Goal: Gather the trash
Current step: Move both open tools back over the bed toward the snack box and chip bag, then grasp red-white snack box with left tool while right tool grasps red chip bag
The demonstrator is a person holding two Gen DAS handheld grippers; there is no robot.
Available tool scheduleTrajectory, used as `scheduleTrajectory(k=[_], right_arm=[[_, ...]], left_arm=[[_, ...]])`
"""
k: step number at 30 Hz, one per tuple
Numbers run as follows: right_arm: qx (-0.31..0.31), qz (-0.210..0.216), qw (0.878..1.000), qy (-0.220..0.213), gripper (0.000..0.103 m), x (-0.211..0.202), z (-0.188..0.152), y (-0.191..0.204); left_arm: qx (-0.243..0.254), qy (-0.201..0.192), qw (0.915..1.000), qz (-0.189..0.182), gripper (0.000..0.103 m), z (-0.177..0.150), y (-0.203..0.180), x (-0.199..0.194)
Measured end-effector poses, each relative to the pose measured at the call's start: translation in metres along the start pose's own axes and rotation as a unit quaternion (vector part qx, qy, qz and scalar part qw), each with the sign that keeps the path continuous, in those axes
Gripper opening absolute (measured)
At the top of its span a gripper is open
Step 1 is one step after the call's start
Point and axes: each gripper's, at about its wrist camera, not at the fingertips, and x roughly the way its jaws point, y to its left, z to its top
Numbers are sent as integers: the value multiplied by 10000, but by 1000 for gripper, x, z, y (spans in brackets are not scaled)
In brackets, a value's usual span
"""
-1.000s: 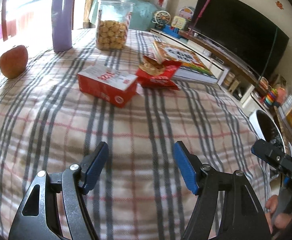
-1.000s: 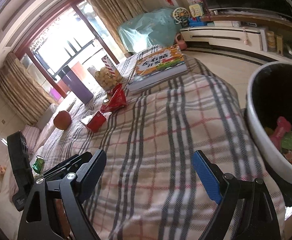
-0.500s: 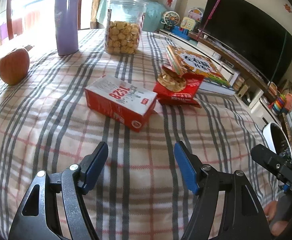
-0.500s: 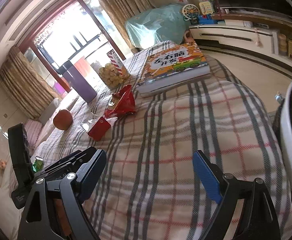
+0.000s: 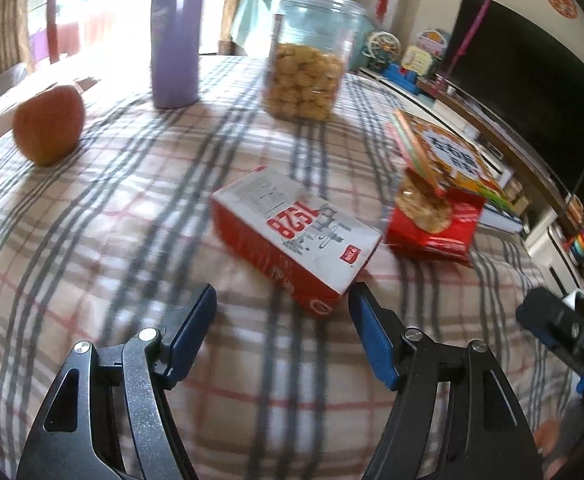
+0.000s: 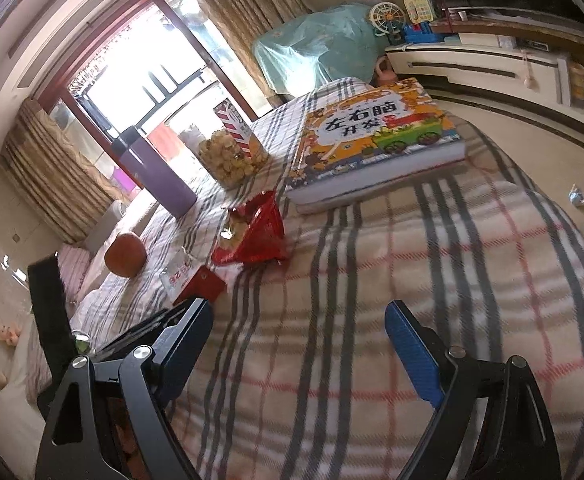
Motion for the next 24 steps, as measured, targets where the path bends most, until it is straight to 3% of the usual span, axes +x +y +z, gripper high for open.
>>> scheduleTrajectory(k=[3,7,9,11,12,14,15,16,19,24], right_arm=[[-19,31,10000,21,89,12,9,4],[-53,76,9999,88,88,31,21,12],[-62,103,9999,103,88,40,26,15],[-83,102,9998,117,87,52,32,19],[-105,106,9998,131,81,56,34,20],[-163,87,9995,248,54,69,38,22],[-166,76,9992,359,25,75,40,21],[-140,154,9986,492,17,80,41,19],[-185,211,9991,329,10,68,39,17],[-15,309,9994,167,9,40,30,3]], left_arm=[[-67,-50,9999,150,70,-2,13,-6],[-56,-30,10000,54,71,-7,21,-15],[-37,-65,10000,-6,79,-7,20,-19],[-46,-81,9999,-46,81,-4,16,-18],[-63,-60,9999,-82,81,-1,14,-16],[-107,-39,9999,-105,81,3,9,-12],[-118,-41,9999,-96,82,6,5,-9],[-116,-46,9999,-83,82,7,2,-7],[-109,-71,9999,23,83,15,-9,1],[-87,-72,9989,463,85,28,-25,17]])
